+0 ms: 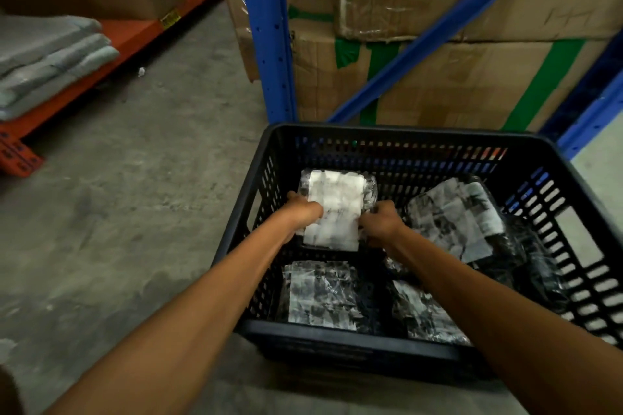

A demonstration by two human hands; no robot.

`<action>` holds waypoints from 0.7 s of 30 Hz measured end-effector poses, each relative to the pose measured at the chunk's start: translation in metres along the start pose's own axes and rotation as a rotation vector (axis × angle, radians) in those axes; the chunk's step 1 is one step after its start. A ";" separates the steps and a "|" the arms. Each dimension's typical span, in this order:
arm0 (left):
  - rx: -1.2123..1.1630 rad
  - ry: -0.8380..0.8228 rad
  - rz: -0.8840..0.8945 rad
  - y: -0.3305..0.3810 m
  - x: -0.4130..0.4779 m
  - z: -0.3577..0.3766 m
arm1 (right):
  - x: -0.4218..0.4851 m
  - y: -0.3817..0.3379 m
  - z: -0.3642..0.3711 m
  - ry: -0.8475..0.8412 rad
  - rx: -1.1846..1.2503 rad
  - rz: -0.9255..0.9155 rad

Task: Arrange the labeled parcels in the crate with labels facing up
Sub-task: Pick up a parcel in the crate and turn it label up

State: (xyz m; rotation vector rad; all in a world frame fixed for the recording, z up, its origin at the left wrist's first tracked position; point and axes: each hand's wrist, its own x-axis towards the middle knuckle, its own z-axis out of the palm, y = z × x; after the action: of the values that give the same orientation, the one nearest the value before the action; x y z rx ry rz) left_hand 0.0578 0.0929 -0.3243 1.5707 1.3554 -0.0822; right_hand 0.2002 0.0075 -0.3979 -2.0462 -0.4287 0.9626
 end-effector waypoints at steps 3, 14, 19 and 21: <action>0.006 0.030 0.083 0.010 -0.016 -0.006 | -0.018 -0.012 -0.011 0.009 0.011 -0.011; -0.109 0.100 0.155 0.024 -0.063 -0.052 | -0.090 -0.064 -0.069 -0.121 0.101 0.055; -0.213 0.162 0.221 0.022 -0.064 -0.044 | -0.085 -0.051 -0.086 -0.320 0.046 -0.142; -0.142 0.213 0.268 0.019 -0.058 -0.037 | -0.082 -0.044 -0.083 -0.208 -0.027 -0.168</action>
State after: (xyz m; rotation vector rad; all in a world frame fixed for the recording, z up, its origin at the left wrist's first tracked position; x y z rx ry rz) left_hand 0.0318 0.0815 -0.2588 1.6589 1.2686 0.3474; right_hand 0.2109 -0.0582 -0.2927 -1.9061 -0.7159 1.0744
